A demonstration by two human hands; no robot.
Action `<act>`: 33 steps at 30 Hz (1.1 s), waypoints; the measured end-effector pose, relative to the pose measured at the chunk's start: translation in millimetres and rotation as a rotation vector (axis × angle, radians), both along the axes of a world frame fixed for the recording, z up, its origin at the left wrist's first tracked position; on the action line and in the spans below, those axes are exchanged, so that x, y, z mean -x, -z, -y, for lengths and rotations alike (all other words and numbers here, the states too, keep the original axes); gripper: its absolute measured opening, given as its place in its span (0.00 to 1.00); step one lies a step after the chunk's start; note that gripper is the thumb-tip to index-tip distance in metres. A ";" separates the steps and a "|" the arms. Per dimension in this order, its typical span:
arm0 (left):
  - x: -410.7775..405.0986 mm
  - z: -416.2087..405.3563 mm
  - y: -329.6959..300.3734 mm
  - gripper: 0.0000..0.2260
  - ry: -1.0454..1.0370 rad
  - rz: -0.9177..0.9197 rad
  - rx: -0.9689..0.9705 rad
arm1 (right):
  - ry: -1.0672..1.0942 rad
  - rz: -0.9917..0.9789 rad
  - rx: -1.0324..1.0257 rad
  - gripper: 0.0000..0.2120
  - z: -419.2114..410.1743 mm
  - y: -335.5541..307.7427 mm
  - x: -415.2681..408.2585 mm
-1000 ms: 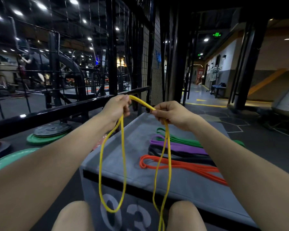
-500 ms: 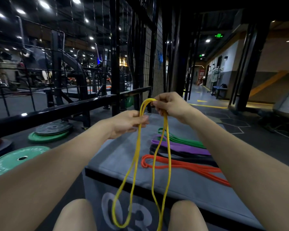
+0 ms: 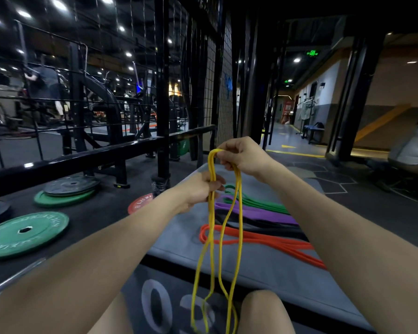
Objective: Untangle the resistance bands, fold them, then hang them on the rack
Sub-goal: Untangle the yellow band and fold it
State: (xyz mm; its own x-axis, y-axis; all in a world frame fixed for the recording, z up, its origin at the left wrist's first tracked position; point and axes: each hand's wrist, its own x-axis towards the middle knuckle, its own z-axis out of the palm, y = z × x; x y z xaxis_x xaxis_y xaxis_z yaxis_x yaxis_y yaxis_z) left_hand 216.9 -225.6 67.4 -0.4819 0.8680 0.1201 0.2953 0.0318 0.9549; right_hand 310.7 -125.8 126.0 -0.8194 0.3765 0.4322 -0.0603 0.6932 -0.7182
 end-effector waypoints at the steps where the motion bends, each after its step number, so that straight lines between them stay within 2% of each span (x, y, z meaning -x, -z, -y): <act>1: -0.4 0.5 0.0 0.06 -0.004 0.008 -0.007 | 0.002 0.002 -0.014 0.07 -0.4 -0.2 0.2; 4: -1.5 0.6 2.4 0.06 -0.006 0.089 -0.066 | 0.006 -0.018 -0.041 0.08 -0.7 -1.8 2.1; 8: -10.4 -2.0 9.9 0.08 0.095 0.233 -0.120 | 0.002 -0.012 -0.066 0.06 -0.8 -0.7 6.2; 16: -23.9 -9.0 18.4 0.06 0.195 0.228 -0.132 | 0.046 0.067 -0.246 0.05 -5.2 1.0 7.3; 18: -25.5 -6.4 20.2 0.10 0.227 0.278 -0.123 | 0.056 0.066 -0.266 0.05 -5.9 1.6 5.0; 21: -23.2 -3.7 24.1 0.11 0.221 0.336 -0.092 | 0.067 0.062 -0.264 0.05 -8.8 1.9 0.8; 28: -15.2 8.0 28.8 0.10 0.249 0.280 -0.023 | 0.123 0.047 -0.185 0.07 -19.8 7.3 -10.8; 33: 3.1 20.9 42.5 0.09 0.274 0.067 0.127 | 0.190 -0.002 -0.091 0.08 -26.2 10.3 -24.7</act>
State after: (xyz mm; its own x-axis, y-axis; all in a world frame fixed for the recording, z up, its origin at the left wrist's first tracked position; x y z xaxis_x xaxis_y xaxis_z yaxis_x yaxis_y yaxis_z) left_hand 213.8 -246.5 24.9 -0.2310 0.9727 -0.0219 0.2457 0.0801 0.9660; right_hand 335.4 -99.6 115.7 -0.7364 0.4836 0.4731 0.0763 0.7542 -0.6522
